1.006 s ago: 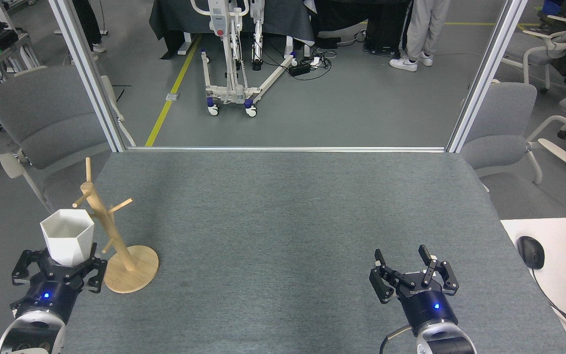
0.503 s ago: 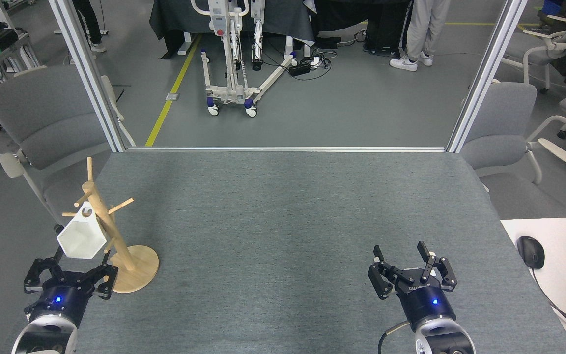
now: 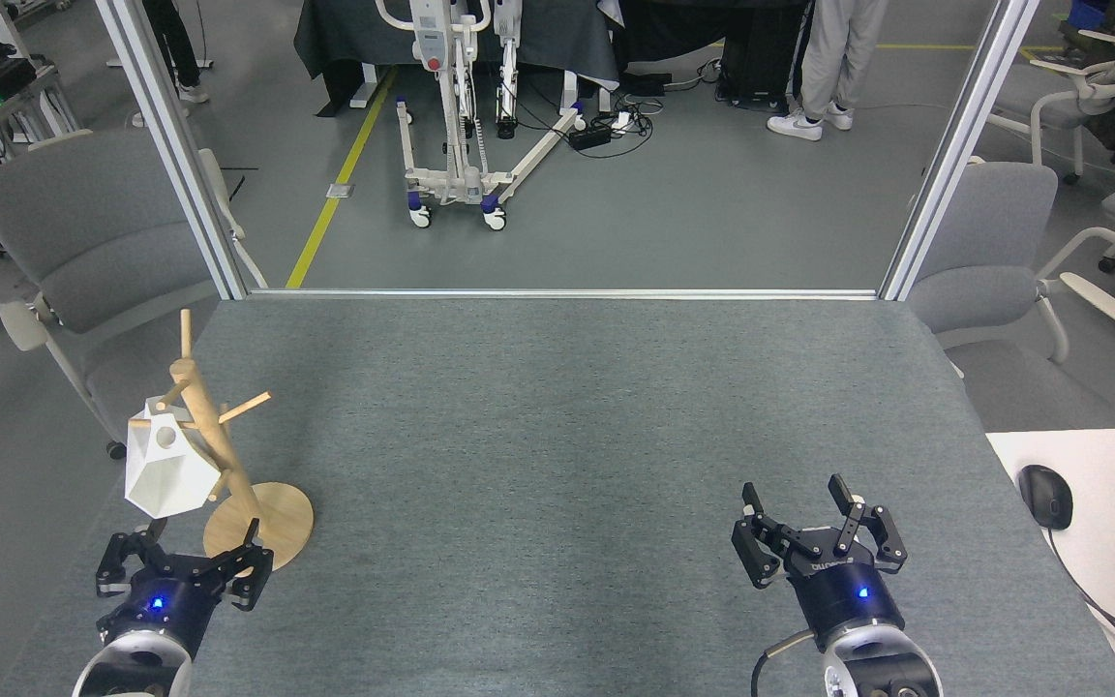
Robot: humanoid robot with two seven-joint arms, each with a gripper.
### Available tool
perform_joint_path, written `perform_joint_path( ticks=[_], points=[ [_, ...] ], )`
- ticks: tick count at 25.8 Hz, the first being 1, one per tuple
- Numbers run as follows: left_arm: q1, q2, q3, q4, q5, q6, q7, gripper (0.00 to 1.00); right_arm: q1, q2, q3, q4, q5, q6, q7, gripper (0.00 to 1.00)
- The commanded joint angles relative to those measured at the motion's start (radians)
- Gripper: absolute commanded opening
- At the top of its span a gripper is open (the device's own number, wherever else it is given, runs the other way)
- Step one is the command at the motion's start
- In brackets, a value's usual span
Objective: Hang cup on storage rack
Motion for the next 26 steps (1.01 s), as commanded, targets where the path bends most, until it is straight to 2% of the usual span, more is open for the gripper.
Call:
perform_joint_path(
  ticks=[1, 8, 11, 14, 18, 22, 24, 26],
  points=[
    [-0.001, -0.002, -0.003, 0.049, 0.001, 0.001, 0.004, 0.97, -0.003, 0.003, -0.002, 0.004, 0.0, 0.003, -0.001, 1.0],
    [0.008, -0.002, -0.018, 0.054, 0.002, -0.013, 0.005, 0.98, -0.003, 0.006, 0.0, 0.009, 0.003, 0.0, -0.001, 1.0],
    [0.021, -0.002, -0.058, 0.048, 0.009, -0.016, 0.01, 0.98, -0.003, -0.003, 0.001, 0.009, 0.002, -0.003, -0.001, 1.0],
    [0.048, -0.005, -0.107, 0.0, 0.016, -0.056, 0.03, 0.98, -0.003, 0.011, 0.001, 0.012, 0.009, -0.003, -0.001, 1.0],
    [0.087, -0.105, -0.147, -0.104, 0.021, -0.133, 0.042, 0.98, -0.003, -0.003, 0.004, 0.012, 0.005, -0.005, -0.001, 1.0],
    [0.079, -0.237, -0.193, -0.158, 0.019, -0.182, 0.033, 0.98, -0.002, -0.004, 0.003, 0.025, 0.006, -0.003, -0.001, 1.0],
    [0.047, -0.244, -0.269, -0.16, 0.021, -0.159, 0.03, 0.98, -0.003, -0.02, 0.003, 0.03, 0.0, -0.001, -0.001, 1.0],
    [0.004, -0.244, -0.373, -0.15, 0.024, -0.081, 0.03, 0.98, -0.003, -0.021, 0.0, 0.044, 0.002, 0.002, -0.001, 1.0]
  ],
)
